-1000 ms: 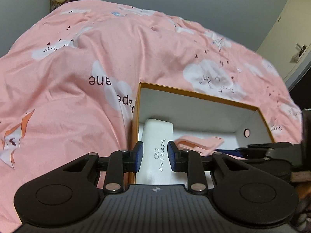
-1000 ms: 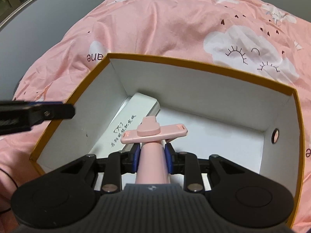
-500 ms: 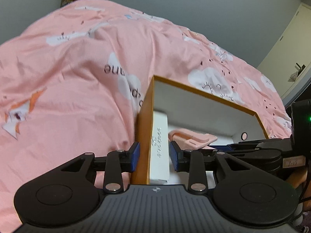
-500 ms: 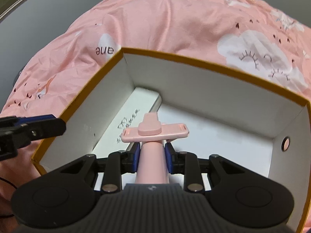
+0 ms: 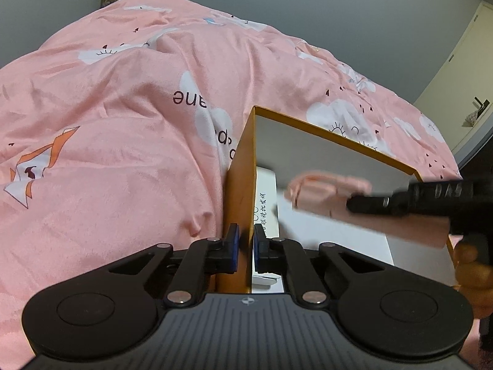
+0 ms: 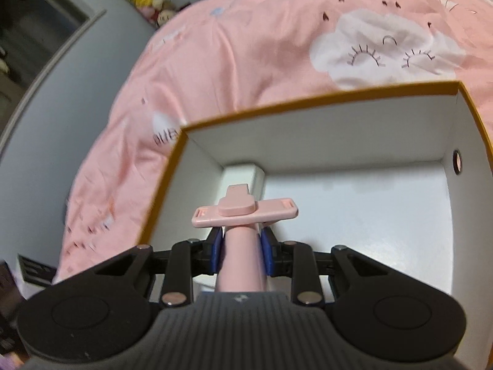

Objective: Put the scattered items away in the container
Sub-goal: 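Lower the glasses case into the box with the left gripper while the right gripper lowers the selfie stick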

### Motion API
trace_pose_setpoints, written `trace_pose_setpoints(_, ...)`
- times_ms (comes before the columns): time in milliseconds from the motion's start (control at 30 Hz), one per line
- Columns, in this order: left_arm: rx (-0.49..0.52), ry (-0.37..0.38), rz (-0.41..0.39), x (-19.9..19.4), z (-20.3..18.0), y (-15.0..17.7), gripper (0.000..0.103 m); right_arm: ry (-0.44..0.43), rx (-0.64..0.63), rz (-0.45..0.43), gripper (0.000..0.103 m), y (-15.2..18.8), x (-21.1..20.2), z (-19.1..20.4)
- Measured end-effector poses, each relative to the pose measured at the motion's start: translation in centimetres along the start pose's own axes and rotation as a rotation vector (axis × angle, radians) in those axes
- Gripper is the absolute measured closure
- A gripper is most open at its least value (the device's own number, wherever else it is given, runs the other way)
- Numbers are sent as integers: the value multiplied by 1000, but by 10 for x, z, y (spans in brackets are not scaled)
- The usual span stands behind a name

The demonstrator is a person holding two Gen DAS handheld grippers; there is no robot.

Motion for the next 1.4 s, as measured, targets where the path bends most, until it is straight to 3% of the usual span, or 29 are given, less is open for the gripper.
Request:
trace_pose_setpoints(267, -5, 9, 0, 0, 2, 1, 93, -7, 46, -58, 74, -20, 23, 25)
trace_pose_setpoints(400, -5, 15, -1, 0, 3, 1, 93, 23, -6, -97, 74, -13, 40, 41)
trace_pose_setpoints(533, -12, 26, -2, -1, 5, 2, 93, 36, -6, -62, 73, -9, 55, 41)
trace_pose_setpoints(733, -18, 35, -4, -1, 8, 2, 92, -22, 74, 91, 74, -3, 74, 31)
trace_pose_setpoints(1000, -27, 35, -3, 1, 9, 2, 92, -87, 235, 131, 73, -2, 93, 22)
trace_pose_setpoints(1233, -39, 35, 2, 1, 10, 2, 92, 9, 107, 181, 72, 1, 106, 46)
trace_pose_setpoints(1400, -38, 29, -1, 1, 9, 3, 92, 23, 49, 208, 70, 6, 101, 47)
Point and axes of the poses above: each gripper's, at about its wrist camera, not at the fingertips, and x roughly the way its jaws point, z to its left, y to its underside, the point moved 1 cm from there along x, roughly the way its jaws point, and after that the axes turned 4 degrees about y, right-handed, at the moved point
